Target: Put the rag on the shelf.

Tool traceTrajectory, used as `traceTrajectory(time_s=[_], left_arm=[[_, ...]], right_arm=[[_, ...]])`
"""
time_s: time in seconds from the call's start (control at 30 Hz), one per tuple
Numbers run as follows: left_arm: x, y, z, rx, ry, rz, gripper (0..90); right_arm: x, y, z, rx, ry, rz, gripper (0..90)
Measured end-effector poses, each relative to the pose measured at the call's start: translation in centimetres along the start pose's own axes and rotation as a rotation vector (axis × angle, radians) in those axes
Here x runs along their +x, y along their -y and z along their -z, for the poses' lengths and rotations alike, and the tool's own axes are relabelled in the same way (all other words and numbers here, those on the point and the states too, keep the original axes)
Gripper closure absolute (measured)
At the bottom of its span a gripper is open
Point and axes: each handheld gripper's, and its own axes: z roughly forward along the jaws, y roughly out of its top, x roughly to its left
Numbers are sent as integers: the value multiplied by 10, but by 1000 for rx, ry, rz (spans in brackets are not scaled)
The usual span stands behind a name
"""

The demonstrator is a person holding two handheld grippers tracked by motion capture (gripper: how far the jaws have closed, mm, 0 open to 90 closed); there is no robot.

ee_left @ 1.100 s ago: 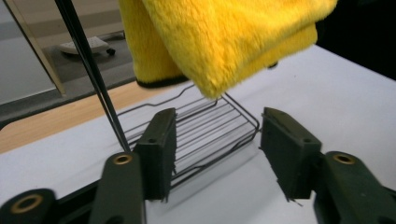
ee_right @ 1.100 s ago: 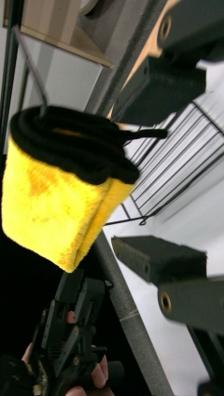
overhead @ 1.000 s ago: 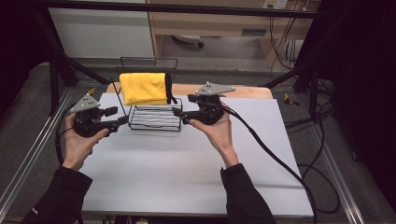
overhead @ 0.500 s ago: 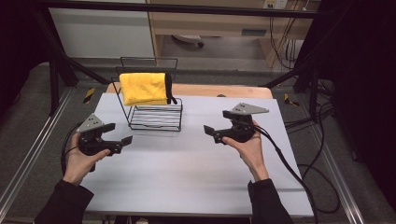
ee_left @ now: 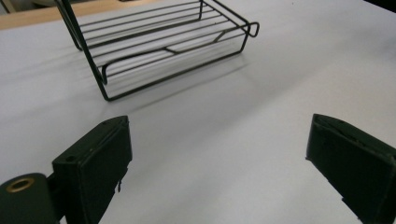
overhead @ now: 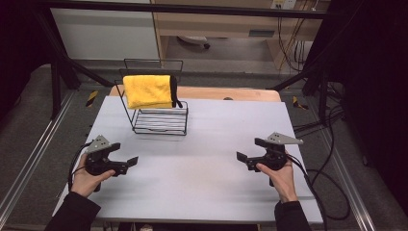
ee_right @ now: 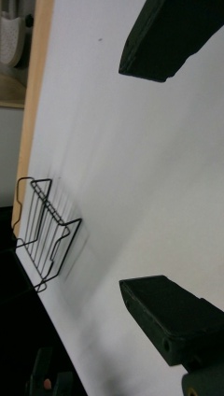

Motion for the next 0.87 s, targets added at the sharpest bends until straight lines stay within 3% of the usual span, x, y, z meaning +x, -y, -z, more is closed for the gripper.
traceTrajectory(time_s=[0.33, 0.4, 0.63, 0.87], left_arm=[[0, 19, 2, 13, -7, -25, 64], [1, 22, 3, 7, -8, -24, 61], [-2, 29, 0, 16, -4, -37, 57], [-1, 31, -1, 17, -8, -36, 56]], right_arm=[[-17, 43, 18, 40, 8, -44, 5], [-20, 49, 21, 57, 12, -29, 4], [-22, 63, 28, 86, 17, -32, 5], [-22, 64, 30, 87, 20, -30, 5]])
